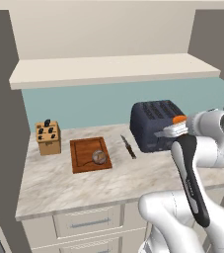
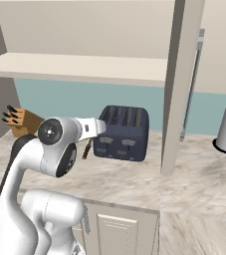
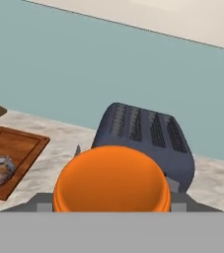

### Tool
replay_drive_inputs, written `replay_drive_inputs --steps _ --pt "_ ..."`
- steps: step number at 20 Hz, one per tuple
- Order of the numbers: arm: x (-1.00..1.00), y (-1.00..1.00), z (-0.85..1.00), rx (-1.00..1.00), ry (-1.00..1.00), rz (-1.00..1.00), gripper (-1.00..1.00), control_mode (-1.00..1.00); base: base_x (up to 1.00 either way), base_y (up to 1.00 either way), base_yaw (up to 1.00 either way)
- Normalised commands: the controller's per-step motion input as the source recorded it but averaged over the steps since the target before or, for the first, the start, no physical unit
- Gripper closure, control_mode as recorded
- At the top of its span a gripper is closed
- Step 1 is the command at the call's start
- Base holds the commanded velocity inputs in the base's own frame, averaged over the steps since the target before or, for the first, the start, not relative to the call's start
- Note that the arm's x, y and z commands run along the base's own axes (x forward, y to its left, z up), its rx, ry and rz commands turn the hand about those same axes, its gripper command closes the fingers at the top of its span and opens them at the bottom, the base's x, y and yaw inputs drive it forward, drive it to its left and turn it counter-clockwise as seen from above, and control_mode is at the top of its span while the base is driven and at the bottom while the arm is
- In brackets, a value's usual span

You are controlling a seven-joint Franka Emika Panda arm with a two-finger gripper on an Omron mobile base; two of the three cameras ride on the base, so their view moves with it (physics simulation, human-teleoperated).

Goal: Pick the bread, place it on the cutting board, pick the jam, place it on the counter, and close the cabinet.

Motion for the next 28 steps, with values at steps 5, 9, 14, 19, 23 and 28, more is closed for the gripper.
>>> replay_drive_inputs --steps 5,9,14,19,23,28 --pt "0.0 -0.21 -0.26 -0.03 0.0 0.0 1.0 -1.0 0.0 0.0 0.0" --pt "0.0 -0.16 -0.25 0.0 0.0 0.0 1.0 -1.0 0.0 0.0 0.0" --pt "0.0 -0.04 -0.25 0.0 0.0 0.0 1.0 -1.0 0.0 0.0 0.0" --pt "0.0 0.0 -0.27 0.0 0.0 -0.04 1.0 -1.0 0.0 0.0 0.0" --pt "0.0 0.0 -0.23 0.0 0.0 -0.06 1.0 -1.0 0.0 0.0 0.0" --pt "0.0 0.0 -0.27 0.0 0.0 -0.06 1.0 -1.0 0.0 0.0 0.0"
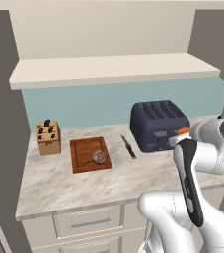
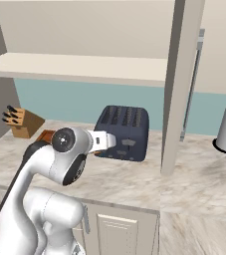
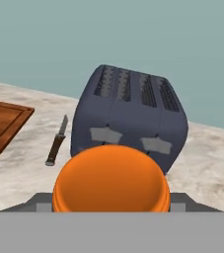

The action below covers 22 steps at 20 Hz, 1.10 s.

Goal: Pick the bread, place it on the cutting board, pick the jam, place it on the counter, and close the cabinet.

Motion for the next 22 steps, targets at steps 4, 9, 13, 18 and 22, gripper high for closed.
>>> replay_drive_inputs --steps 4,9,13,18,22 --pt "0.0 0.0 -0.3 0.01 0.0 -0.05 1.0 -1.0 0.0 0.0 0.0" --pt "0.0 0.0 -0.27 0.04 0.0 -0.05 1.0 -1.0 0.0 0.0 0.0" --pt "0.0 0.0 -0.24 0.05 0.0 -0.04 1.0 -1.0 0.0 0.0 0.0" --pt "0.0 0.0 -0.22 0.04 0.0 -0.03 1.0 -1.0 0.0 0.0 0.0" --pt "0.0 0.0 -0.34 0.0 0.0 -0.01 1.0 -1.0 0.0 0.0 0.0"
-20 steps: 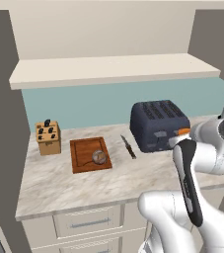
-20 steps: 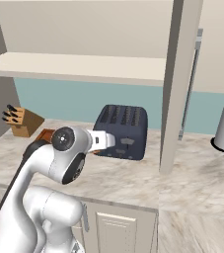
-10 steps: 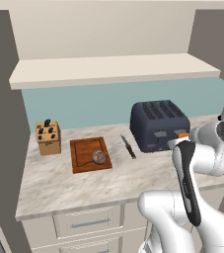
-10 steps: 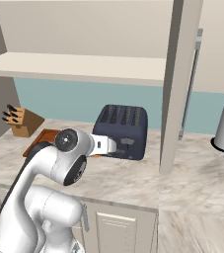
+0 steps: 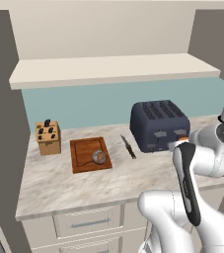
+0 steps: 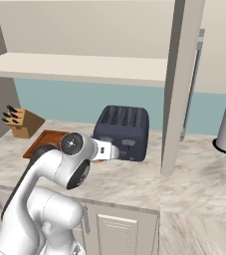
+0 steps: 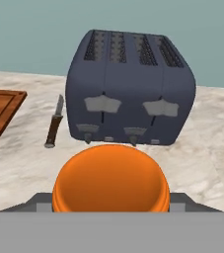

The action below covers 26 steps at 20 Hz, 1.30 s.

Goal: Pick the bread, place it on the cutting board, pick the jam, place it on the counter, and close the cabinet.

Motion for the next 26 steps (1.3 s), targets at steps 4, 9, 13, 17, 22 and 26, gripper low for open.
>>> replay_drive_inputs --steps 4,9,13,17,22,26 --pt "0.0 0.0 -0.34 0.0 -0.01 -0.01 1.0 -1.0 0.0 0.0 0.0" --pt "0.01 0.0 -0.35 0.0 0.0 -0.01 1.0 -1.0 0.0 0.0 0.0" --pt "0.06 0.0 -0.37 0.0 -0.01 0.0 1.0 -1.0 0.0 0.0 0.0" --pt "0.1 0.0 -0.37 0.0 -0.02 0.0 1.0 -1.0 0.0 0.0 0.0" --pt "0.15 0.0 -0.38 0.0 -0.02 0.0 1.0 -1.0 0.0 0.0 0.0" --pt "0.21 0.0 -0.37 0.0 -0.01 0.0 1.0 -1.0 0.0 0.0 0.0"
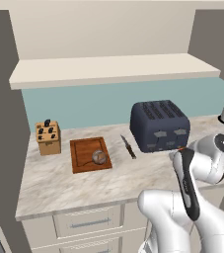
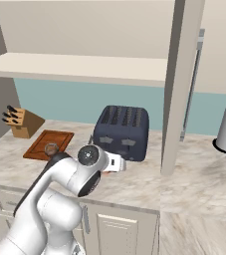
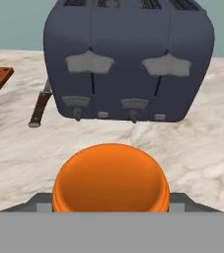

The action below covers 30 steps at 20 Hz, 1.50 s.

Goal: Pick the bread, place it on the cutting board, pick the jam, place it on the counter, and close the cabinet.

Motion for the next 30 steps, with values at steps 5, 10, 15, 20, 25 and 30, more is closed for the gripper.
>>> replay_drive_inputs --steps 5,10,15,20,25,30 --pt "0.21 0.0 -0.33 0.0 -0.01 0.0 1.0 -1.0 0.0 0.0 0.0" --pt "0.2 0.0 -0.35 0.0 0.0 0.0 1.0 -1.0 0.0 0.0 0.0" --pt "0.15 0.0 -0.38 0.0 0.0 0.0 1.0 -1.0 0.0 0.0 0.0" --pt "0.13 0.0 -0.4 0.0 0.0 0.0 1.0 -1.0 0.0 0.0 0.0" --pt "0.07 0.0 -0.4 0.0 0.0 0.0 1.0 -1.0 0.0 0.0 0.0" --pt "0.06 0.0 -0.34 0.0 0.0 0.0 1.0 -1.0 0.0 0.0 0.0"
